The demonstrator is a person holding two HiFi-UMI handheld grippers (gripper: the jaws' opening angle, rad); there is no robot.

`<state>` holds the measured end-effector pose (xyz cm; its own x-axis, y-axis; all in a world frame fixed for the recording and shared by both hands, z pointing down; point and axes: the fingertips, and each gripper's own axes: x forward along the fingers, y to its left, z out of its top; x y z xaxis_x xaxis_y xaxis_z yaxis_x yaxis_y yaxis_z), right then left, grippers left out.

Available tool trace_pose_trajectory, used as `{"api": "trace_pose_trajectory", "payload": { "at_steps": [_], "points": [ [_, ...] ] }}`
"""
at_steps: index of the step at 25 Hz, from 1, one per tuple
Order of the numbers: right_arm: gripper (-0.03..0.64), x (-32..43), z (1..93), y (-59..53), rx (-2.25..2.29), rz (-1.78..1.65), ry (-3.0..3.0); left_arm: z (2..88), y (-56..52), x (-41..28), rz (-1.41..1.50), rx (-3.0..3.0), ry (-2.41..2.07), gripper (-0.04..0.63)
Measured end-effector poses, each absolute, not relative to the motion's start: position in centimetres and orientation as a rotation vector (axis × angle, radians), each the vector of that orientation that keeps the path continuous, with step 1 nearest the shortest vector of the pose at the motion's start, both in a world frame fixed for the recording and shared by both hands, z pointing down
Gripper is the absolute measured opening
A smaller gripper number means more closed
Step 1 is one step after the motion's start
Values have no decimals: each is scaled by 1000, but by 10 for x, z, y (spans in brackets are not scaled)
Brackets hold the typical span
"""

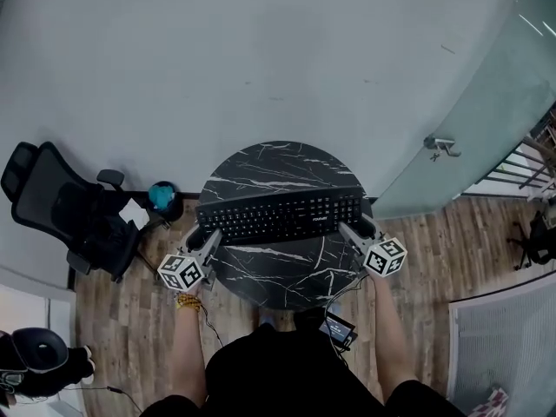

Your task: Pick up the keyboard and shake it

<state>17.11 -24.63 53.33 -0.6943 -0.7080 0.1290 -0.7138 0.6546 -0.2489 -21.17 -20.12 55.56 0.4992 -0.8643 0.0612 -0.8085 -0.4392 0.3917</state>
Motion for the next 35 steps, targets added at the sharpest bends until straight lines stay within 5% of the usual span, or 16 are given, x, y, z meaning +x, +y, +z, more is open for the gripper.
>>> {"api": "trace_pose_trajectory", "payload": {
  "at_steps": [17,35],
  "points": [
    [262,166,381,-215,1227,-355,-2946,420,-188,-212,-365,2759,-1522,232],
    [262,134,256,-93,1262,-1219,-2590,419,-181,-193,-706,2865,-1055,233]
  ]
}}
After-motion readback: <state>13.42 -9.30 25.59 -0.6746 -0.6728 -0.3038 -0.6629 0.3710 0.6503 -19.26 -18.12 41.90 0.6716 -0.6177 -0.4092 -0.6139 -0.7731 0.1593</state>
